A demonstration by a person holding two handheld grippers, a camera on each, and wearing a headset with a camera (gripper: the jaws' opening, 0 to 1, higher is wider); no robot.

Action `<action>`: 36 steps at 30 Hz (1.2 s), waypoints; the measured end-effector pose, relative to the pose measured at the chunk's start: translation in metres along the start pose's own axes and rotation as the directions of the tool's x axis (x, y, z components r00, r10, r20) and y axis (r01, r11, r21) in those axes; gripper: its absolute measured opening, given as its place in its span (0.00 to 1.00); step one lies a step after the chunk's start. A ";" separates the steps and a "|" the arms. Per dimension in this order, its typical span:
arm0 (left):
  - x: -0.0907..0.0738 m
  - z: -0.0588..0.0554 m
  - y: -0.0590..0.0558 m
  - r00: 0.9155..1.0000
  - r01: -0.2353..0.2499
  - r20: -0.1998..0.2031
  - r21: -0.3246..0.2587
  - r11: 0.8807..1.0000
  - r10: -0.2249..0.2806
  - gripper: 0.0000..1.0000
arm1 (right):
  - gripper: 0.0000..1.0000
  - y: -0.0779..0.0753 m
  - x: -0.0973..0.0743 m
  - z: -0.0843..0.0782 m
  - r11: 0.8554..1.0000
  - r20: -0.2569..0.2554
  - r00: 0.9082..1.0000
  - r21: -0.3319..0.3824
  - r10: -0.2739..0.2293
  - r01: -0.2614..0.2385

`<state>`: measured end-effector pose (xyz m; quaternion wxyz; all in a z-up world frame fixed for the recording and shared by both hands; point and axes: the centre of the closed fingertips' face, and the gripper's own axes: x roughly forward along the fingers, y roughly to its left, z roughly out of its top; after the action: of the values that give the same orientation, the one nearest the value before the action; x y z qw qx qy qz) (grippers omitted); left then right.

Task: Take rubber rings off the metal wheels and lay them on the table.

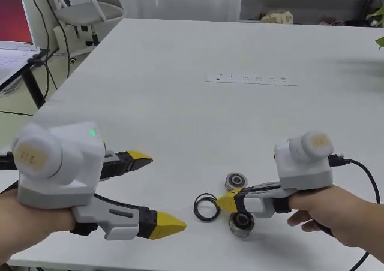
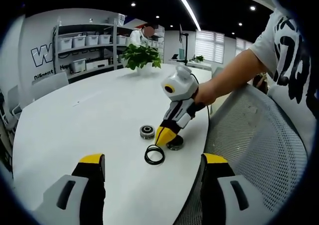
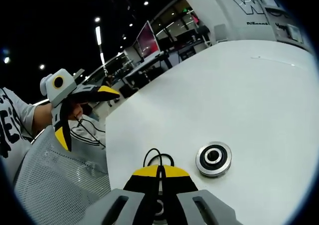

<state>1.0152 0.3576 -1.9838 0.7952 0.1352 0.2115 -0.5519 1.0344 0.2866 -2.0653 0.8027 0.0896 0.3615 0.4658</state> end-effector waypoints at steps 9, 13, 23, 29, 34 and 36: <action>0.002 -0.002 -0.003 1.000 0.008 -0.007 -0.005 1.000 -0.008 0.76 | 0.00 -0.005 0.002 -0.002 1.000 -0.007 1.000 -0.009 -0.025 0.025; 0.002 -0.002 -0.002 1.000 0.006 -0.008 -0.009 1.000 -0.006 0.76 | 0.00 -0.005 0.001 -0.002 0.999 -0.005 1.000 -0.022 -0.026 0.026; 0.001 -0.004 -0.003 1.000 0.003 -0.009 -0.025 1.000 -0.004 0.76 | 0.04 -0.002 0.001 0.003 0.999 0.014 1.000 -0.029 -0.023 0.024; 0.000 -0.002 -0.001 1.000 -0.004 -0.003 -0.029 1.000 0.004 0.76 | 0.08 0.001 -0.003 0.008 0.999 0.032 0.999 -0.024 -0.023 0.024; 0.000 0.001 -0.002 1.000 -0.005 0.001 -0.026 1.000 0.005 0.76 | 0.11 0.006 -0.010 0.018 0.999 0.058 0.998 -0.026 -0.020 0.022; 0.000 0.002 -0.002 1.000 -0.006 0.001 -0.025 1.000 0.006 0.76 | 0.13 0.008 -0.013 0.023 1.000 0.078 0.997 -0.022 -0.018 0.020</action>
<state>1.0138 0.3562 -1.9814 0.7986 0.1257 0.2176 -0.5469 1.0402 0.2844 -2.0386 0.8214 0.0952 0.3258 0.4583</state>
